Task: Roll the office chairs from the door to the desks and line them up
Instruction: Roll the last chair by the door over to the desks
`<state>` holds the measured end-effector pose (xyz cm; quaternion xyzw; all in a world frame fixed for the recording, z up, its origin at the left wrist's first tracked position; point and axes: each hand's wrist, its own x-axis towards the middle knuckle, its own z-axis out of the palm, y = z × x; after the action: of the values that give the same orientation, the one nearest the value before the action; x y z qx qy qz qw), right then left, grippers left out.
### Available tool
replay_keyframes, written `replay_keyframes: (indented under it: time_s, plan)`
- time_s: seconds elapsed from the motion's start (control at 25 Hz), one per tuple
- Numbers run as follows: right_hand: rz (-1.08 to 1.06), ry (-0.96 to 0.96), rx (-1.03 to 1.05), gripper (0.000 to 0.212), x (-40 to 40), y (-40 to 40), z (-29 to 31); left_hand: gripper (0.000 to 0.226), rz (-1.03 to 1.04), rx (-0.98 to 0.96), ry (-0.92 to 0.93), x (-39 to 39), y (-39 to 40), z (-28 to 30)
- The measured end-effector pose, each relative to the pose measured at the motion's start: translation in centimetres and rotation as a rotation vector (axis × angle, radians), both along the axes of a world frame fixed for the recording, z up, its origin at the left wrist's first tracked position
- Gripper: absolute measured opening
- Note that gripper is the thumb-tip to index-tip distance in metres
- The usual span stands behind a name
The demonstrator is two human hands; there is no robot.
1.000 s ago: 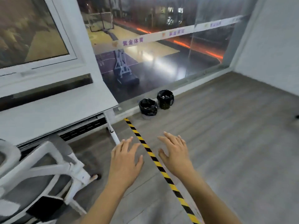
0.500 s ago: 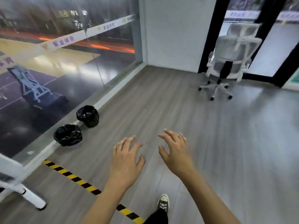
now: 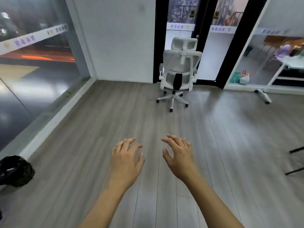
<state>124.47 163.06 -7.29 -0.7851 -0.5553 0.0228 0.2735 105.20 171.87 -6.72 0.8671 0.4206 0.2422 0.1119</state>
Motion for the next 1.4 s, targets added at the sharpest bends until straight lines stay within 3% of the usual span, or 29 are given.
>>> replay_keyframes:
  time_s: [0.32, 0.56, 1.12, 1.4]
  plan:
    - [-0.136, 0.027, 0.016, 0.039, 21.0, 12.3, -1.1, 0.023, -0.138, 0.045, 0.013, 21.3, 15.3, -0.4]
    - [-0.111, 0.004, 0.049, 0.04, 39.0, 26.1, 1.9, 0.023, -0.166, 0.023, 0.028, 39.5, 26.6, 1.6]
    - [-0.089, -0.003, 0.034, 0.03, 68.4, 57.7, 0.3, 0.025, -0.125, -0.019, -0.051, 68.4, 60.0, -0.8]
    - [-0.158, 0.006, 0.095, 0.03, 82.5, 70.5, 0.5, 0.021, -0.163, -0.001, 0.015, 81.9, 74.4, -0.4]
